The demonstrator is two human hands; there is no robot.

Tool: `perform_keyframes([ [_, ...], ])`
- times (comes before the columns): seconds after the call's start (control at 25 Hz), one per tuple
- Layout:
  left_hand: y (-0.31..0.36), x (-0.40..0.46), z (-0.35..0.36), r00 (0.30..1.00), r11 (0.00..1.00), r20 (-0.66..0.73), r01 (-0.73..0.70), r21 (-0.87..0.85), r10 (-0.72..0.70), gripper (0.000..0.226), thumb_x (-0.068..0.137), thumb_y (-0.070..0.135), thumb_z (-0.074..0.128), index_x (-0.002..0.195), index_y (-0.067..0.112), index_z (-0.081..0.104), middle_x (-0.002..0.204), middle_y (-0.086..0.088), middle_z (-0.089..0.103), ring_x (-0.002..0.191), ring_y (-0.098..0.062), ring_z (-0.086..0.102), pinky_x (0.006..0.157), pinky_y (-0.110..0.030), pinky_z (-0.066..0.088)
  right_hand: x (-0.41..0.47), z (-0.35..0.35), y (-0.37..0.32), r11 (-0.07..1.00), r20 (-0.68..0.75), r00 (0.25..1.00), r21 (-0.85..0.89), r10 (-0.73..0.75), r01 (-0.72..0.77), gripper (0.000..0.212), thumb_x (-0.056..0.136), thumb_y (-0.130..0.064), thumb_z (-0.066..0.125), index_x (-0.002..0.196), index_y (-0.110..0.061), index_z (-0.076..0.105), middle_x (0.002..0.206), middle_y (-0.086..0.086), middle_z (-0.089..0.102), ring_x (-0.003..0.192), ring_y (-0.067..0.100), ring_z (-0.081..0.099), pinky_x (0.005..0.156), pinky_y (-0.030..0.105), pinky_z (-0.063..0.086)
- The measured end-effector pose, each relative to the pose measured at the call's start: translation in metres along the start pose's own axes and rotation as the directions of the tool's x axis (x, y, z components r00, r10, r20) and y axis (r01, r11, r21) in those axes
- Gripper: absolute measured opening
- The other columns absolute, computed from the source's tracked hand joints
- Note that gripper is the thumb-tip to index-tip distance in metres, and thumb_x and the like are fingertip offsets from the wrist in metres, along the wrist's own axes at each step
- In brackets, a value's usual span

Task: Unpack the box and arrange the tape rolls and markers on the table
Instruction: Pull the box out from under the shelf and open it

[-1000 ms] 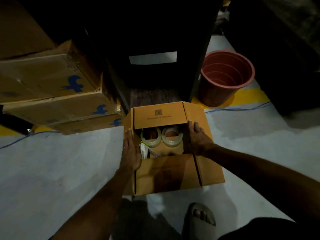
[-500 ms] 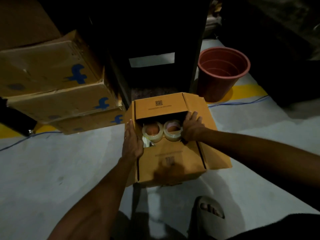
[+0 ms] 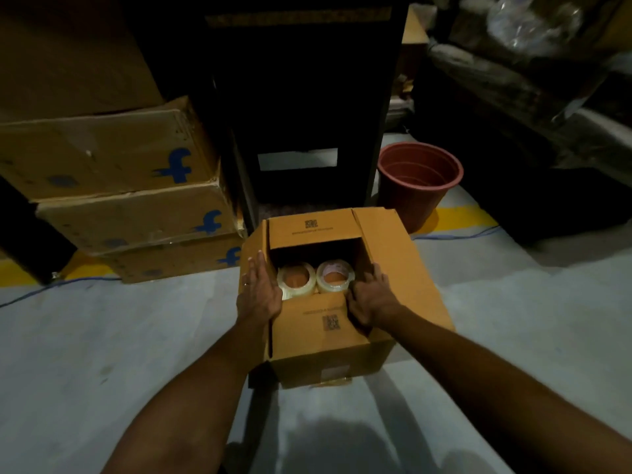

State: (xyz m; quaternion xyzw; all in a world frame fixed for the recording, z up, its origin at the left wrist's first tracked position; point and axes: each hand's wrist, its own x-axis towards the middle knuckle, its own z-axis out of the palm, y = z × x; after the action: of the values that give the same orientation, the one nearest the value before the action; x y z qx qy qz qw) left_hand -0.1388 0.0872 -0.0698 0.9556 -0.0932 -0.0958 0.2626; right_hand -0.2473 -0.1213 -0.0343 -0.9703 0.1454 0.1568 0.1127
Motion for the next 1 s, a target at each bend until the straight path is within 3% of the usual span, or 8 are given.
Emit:
perform_keyframes([
  [0.08, 0.003, -0.002, 0.0, 1.0, 1.0, -0.004, 0.011, -0.005, -0.012, 0.081, 0.096, 0.025, 0.048, 0.154, 0.029, -0.009, 0.165, -0.003, 0.0, 0.147, -0.034, 0.02, 0.108, -0.055, 0.038, -0.002, 0.005, -0.002, 0.998, 0.011, 1.0, 0.058, -0.001, 0.0, 0.043, 0.1, -0.037, 0.037, 0.13, -0.01, 0.052, 0.151, 0.017, 0.035, 0.15, 0.038, 0.002, 0.121, 0.052, 0.003],
  [0.2, -0.002, -0.004, 0.0, 0.999, 0.999, 0.027, -0.023, -0.036, 0.024, 0.08, 0.097, 0.023, 0.047, 0.155, 0.028, -0.008, 0.164, -0.006, 0.001, 0.148, -0.034, 0.018, 0.11, -0.056, 0.036, -0.004, 0.012, 0.005, 0.992, 0.003, 0.996, 0.093, -0.084, 0.083, 0.04, 0.097, -0.037, 0.039, 0.127, -0.013, 0.053, 0.14, 0.018, 0.047, 0.147, 0.037, 0.018, 0.121, 0.054, 0.004],
  [0.4, -0.006, -0.007, -0.008, 0.986, 0.984, 0.151, -0.049, -0.171, 0.075, 0.06, 0.103, 0.049, 0.018, 0.154, 0.03, -0.009, 0.164, -0.003, -0.011, 0.151, -0.021, -0.009, 0.123, -0.047, 0.001, -0.01, 0.008, 0.02, 0.957, -0.052, 0.984, 0.229, -0.168, 0.176, 0.048, 0.095, -0.039, 0.031, 0.137, -0.019, 0.046, 0.135, 0.017, 0.054, 0.139, 0.038, 0.035, 0.121, 0.054, 0.013],
  [0.52, -0.012, -0.016, -0.019, 0.984, 0.973, 0.175, 0.004, -0.229, 0.037, 0.066, 0.098, 0.061, 0.014, 0.155, 0.031, 0.002, 0.165, -0.001, -0.001, 0.151, -0.02, -0.001, 0.123, -0.047, 0.002, -0.024, -0.005, 0.024, 0.928, -0.127, 0.96, 0.252, -0.251, 0.276, 0.05, 0.094, -0.043, 0.025, 0.135, -0.027, 0.048, 0.133, 0.012, 0.058, 0.133, 0.035, 0.044, 0.119, 0.054, 0.019],
  [0.68, -0.01, -0.026, -0.038, 0.975, 0.938, 0.22, 0.085, -0.335, -0.01, 0.064, 0.1, 0.059, 0.016, 0.156, 0.028, 0.011, 0.163, -0.003, 0.013, 0.149, -0.026, 0.016, 0.121, -0.047, 0.013, -0.051, -0.034, 0.028, 0.928, -0.181, 0.951, 0.238, -0.249, 0.288, 0.047, 0.098, -0.051, 0.021, 0.121, -0.033, 0.059, 0.119, 0.005, 0.068, 0.134, 0.027, 0.045, 0.116, 0.057, 0.023],
  [0.76, -0.01, -0.029, -0.041, 0.963, 0.944, 0.268, 0.107, -0.311, -0.021, 0.063, 0.1, 0.057, 0.018, 0.156, 0.028, 0.01, 0.164, -0.004, 0.013, 0.149, -0.027, 0.016, 0.121, -0.048, 0.013, -0.068, -0.051, 0.029, 0.933, -0.205, 0.947, 0.211, -0.248, 0.29, 0.047, 0.1, -0.051, 0.028, 0.104, -0.025, 0.068, 0.106, 0.006, 0.072, 0.131, 0.021, 0.048, 0.114, 0.053, 0.031],
  [0.88, -0.013, -0.033, -0.035, 0.945, 0.978, 0.326, 0.042, -0.205, 0.028, 0.061, 0.103, 0.047, 0.025, 0.156, 0.025, 0.002, 0.164, -0.003, 0.001, 0.151, -0.026, 0.007, 0.122, -0.047, 0.01, -0.095, -0.076, 0.023, 0.88, -0.224, 0.938, 0.342, -0.264, 0.33, 0.03, 0.094, -0.038, 0.056, 0.081, -0.019, 0.076, 0.084, -0.001, 0.074, 0.086, 0.01, 0.068, 0.081, 0.036, 0.055],
  [1.0, -0.015, -0.034, -0.029, 0.947, 0.994, 0.318, -0.008, -0.113, 0.044, 0.064, 0.104, 0.041, 0.029, 0.155, 0.023, -0.004, 0.164, -0.006, -0.003, 0.151, -0.03, 0.006, 0.122, -0.049, 0.012, -0.113, -0.084, 0.022, 0.775, -0.02, 0.94, 0.56, -0.34, 0.292, 0.013, 0.085, -0.023, 0.072, 0.078, -0.016, 0.08, 0.08, -0.001, 0.077, 0.08, 0.006, 0.069, 0.075, 0.028, 0.056],
])
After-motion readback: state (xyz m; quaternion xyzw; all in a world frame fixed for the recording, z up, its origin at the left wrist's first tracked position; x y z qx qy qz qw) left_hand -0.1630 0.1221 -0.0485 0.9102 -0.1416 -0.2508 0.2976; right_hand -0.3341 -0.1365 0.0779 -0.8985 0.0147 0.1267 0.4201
